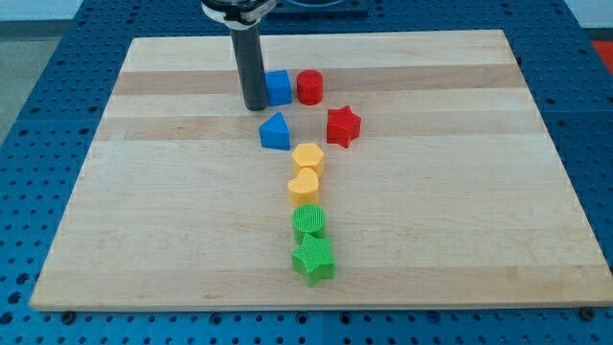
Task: Point at the green star
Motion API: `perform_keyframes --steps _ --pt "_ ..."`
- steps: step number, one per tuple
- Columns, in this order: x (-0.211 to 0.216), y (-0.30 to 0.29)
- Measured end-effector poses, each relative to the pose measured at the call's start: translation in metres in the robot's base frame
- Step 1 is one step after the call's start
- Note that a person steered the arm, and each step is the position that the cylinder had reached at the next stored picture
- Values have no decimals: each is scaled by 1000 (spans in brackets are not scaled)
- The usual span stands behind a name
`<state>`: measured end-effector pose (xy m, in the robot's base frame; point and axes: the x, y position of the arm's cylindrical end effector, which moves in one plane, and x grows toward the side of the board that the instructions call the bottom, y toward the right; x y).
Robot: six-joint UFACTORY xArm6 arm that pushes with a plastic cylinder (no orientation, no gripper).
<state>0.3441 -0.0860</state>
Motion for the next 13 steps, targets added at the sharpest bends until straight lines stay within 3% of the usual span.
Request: perform_keyframes --steps 3,5,6,7,8,9,13 --pt "-9 20" --pt "12 -19" --pt "43 -45" --pt "126 -48" --pt "237 -48" --pt "274 -48" --pt "273 -10"
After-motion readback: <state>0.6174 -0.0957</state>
